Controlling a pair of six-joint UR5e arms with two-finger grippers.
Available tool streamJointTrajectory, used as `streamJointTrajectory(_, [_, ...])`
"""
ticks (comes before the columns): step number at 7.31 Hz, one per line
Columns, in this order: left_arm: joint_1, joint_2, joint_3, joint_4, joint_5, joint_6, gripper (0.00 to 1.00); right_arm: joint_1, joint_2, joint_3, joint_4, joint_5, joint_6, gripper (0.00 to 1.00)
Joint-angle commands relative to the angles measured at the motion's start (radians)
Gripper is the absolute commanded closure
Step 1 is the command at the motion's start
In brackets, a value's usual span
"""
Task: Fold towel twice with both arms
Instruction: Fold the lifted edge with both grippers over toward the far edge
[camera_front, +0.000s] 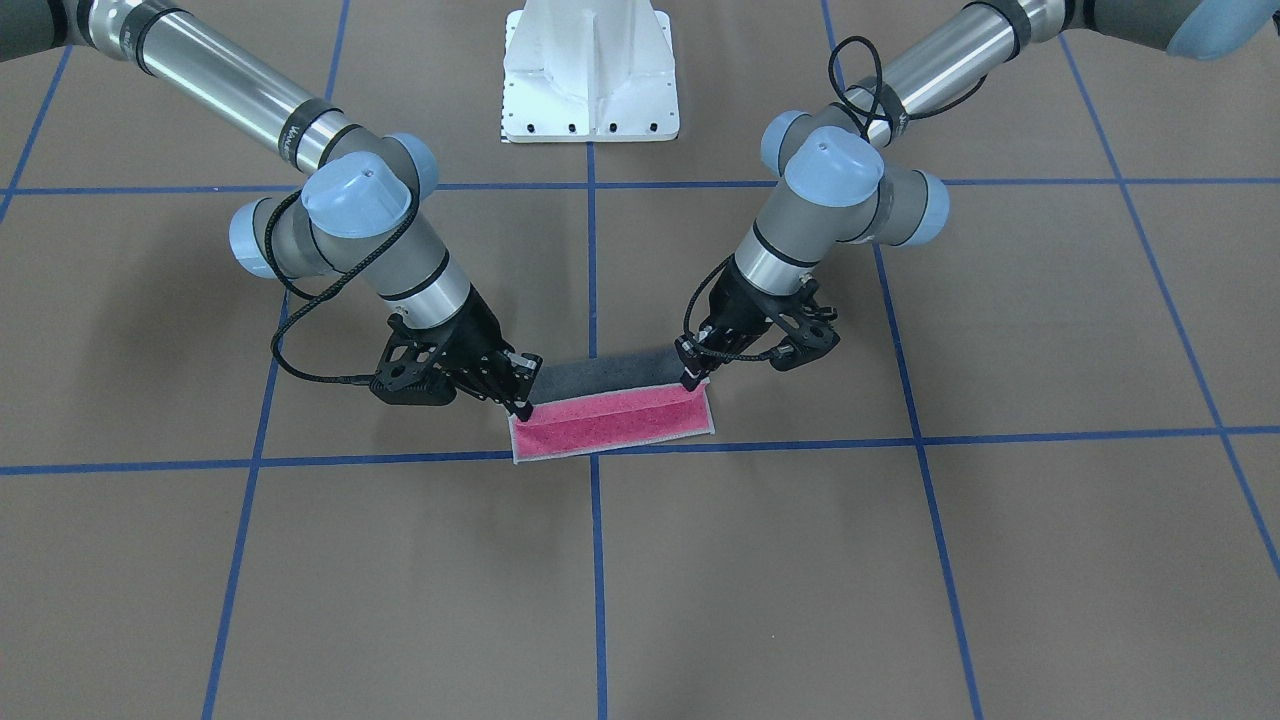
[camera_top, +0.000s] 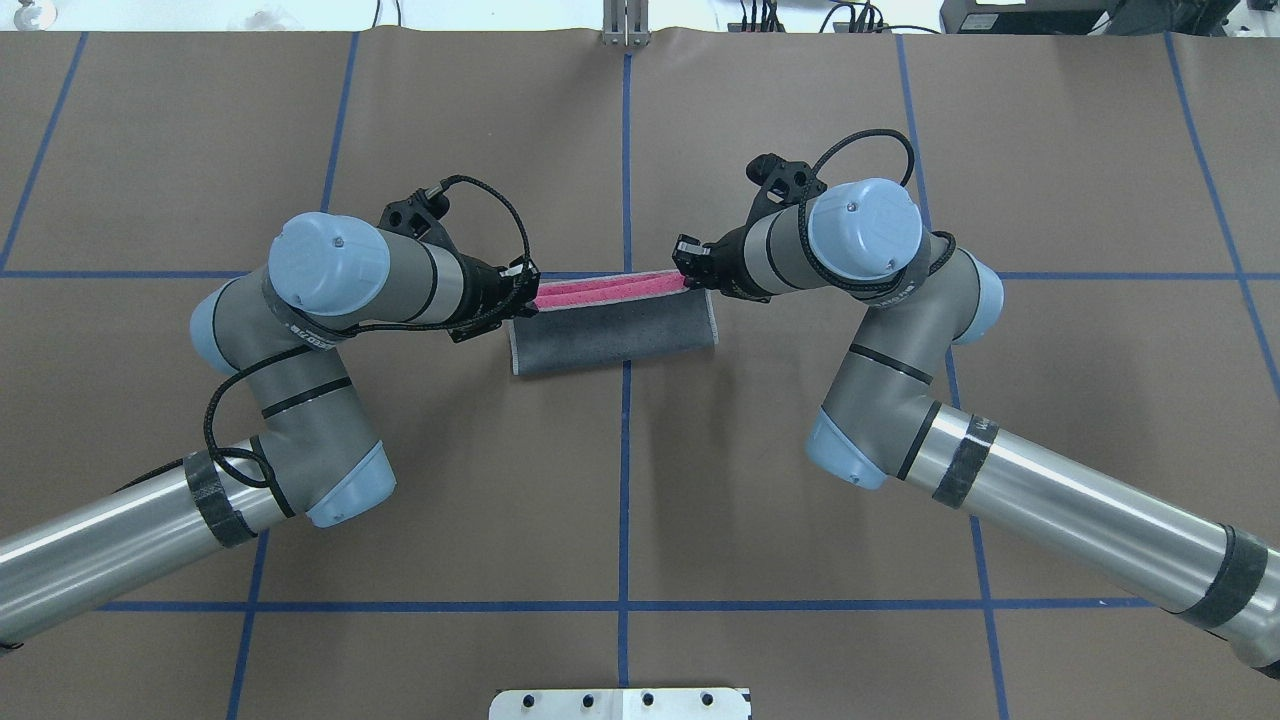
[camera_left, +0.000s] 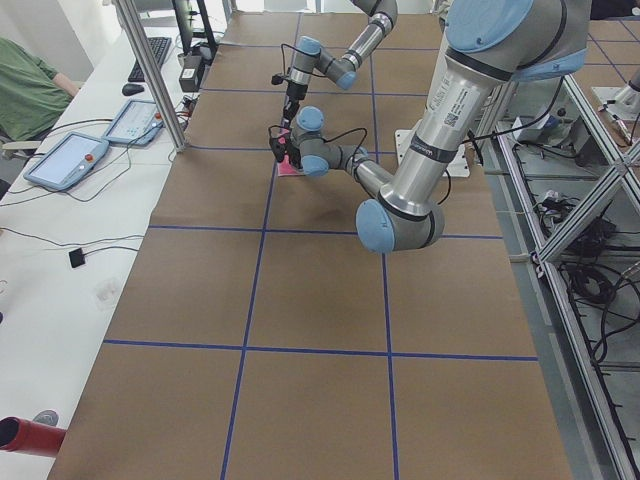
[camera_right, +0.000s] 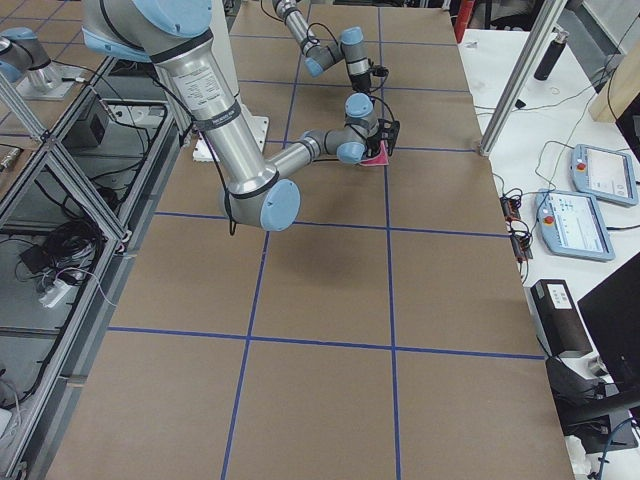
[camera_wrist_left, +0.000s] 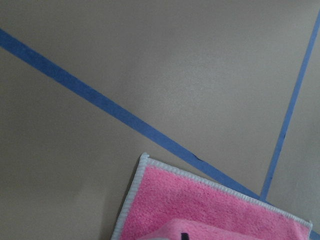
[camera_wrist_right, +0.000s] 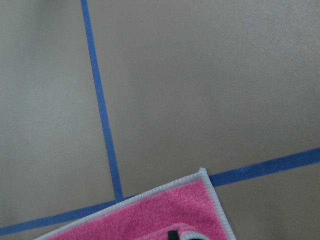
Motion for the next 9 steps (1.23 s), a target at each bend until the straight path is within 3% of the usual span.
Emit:
streamJointTrajectory(1, [0.001, -0.009, -0.001, 0.0, 0.001, -0.009, 1.0, 0.0, 0.009, -0.001, 0.002, 0.001, 0.0, 1.0])
streamJointTrajectory(2, [0.001, -0.013, 0.0, 0.002, 0.001, -0.014, 1.0, 0.0, 0.009, 0.0, 0.002, 0.003, 0.002, 1.0])
streamJointTrajectory(3, [0.0, -0.013, -0.001, 0.0, 0.001, -0.014, 0.75, 0.0, 0.012, 0.0, 0.003, 0.003, 0.008, 0.48])
streamJointTrajectory(4, [0.001, -0.013, -0.001, 0.0, 0.003, -0.014, 0.25, 0.0, 0.015, 0.0, 0.002, 0.001, 0.027, 0.02])
streamJointTrajectory(5, [0.0, -0.013, -0.001, 0.0, 0.001, -0.014, 0.0, 0.006, 0.015, 0.0, 0.002, 0.003, 0.046, 0.01])
streamJointTrajectory(9, [-0.026, -0.016, -0.003, 0.003, 0.0, -0.011, 0.0, 0.057, 0.015, 0.0, 0.0, 0.07, 0.048, 0.01])
